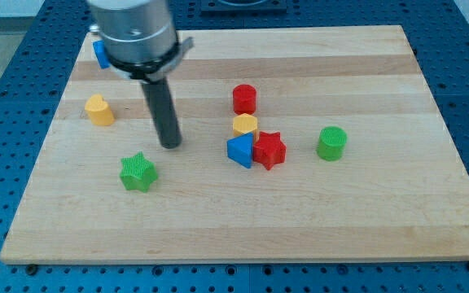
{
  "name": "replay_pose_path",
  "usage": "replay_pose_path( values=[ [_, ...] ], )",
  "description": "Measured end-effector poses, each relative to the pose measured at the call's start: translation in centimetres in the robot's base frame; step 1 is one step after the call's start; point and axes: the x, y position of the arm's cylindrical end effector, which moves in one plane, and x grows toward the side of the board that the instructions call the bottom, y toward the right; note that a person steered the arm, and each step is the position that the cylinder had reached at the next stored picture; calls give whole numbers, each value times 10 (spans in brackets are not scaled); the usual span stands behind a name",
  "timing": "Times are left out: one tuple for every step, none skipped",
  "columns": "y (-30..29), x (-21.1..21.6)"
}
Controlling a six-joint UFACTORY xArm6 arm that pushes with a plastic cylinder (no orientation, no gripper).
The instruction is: Move green star slightly left and down
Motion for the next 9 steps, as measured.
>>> replay_pose_path(
  values=[
    [4, 32],
    [-1, 42],
    [-21, 42],
    [-49, 42],
    [-83, 43],
    [-93, 44],
    [-92, 42],
    [-105, 28],
    [-118, 25]
  ],
)
